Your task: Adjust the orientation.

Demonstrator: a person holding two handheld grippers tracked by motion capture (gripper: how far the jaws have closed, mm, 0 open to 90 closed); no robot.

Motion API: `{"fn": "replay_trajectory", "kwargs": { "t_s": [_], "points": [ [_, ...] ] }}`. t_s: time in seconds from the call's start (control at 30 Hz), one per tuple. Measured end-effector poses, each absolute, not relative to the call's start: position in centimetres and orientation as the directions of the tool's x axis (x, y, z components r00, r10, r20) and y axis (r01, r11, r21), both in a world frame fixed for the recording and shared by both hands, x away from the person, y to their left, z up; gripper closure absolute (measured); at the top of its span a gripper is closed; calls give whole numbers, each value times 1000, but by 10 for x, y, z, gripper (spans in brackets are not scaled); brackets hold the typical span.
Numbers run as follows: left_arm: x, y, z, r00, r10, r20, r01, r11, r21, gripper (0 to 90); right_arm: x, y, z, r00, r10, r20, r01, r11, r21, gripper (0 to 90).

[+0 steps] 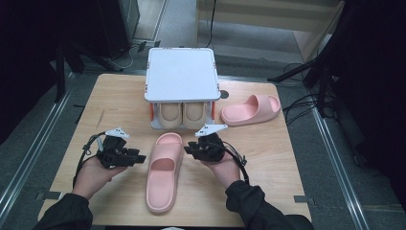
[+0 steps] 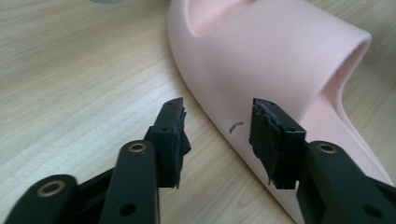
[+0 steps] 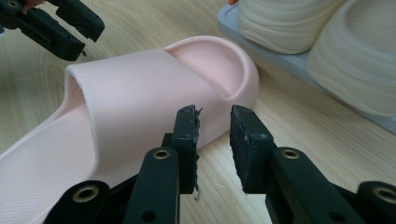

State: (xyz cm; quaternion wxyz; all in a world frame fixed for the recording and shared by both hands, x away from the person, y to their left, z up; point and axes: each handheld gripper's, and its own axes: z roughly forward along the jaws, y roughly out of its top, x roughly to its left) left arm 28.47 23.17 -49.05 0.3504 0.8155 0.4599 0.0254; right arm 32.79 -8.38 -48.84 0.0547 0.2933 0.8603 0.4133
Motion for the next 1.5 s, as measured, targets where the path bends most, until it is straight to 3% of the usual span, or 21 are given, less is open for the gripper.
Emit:
{"fn": "replay_trajectory", "kwargs": {
  "t_s": [0.77, 0.9, 1.33, 1.5],
  "points": [
    [313, 240, -490, 580, 754, -309, 740, -328, 587, 478, 333, -159, -468, -709, 687, 158, 528, 368, 765, 772],
    [315, 240, -490, 579, 751, -317, 745, -330, 580, 473, 343, -173, -467, -694, 707, 135, 536, 382, 753, 818],
    [309, 240, -489, 581, 746, -326, 744, -324, 584, 474, 397, -216, -484, -554, 811, 188, 635, 266, 725, 814],
    [308, 242, -489, 583, 742, -330, 742, -321, 589, 467, 415, -225, -486, -514, 843, 158, 642, 256, 723, 820]
  ]
}}
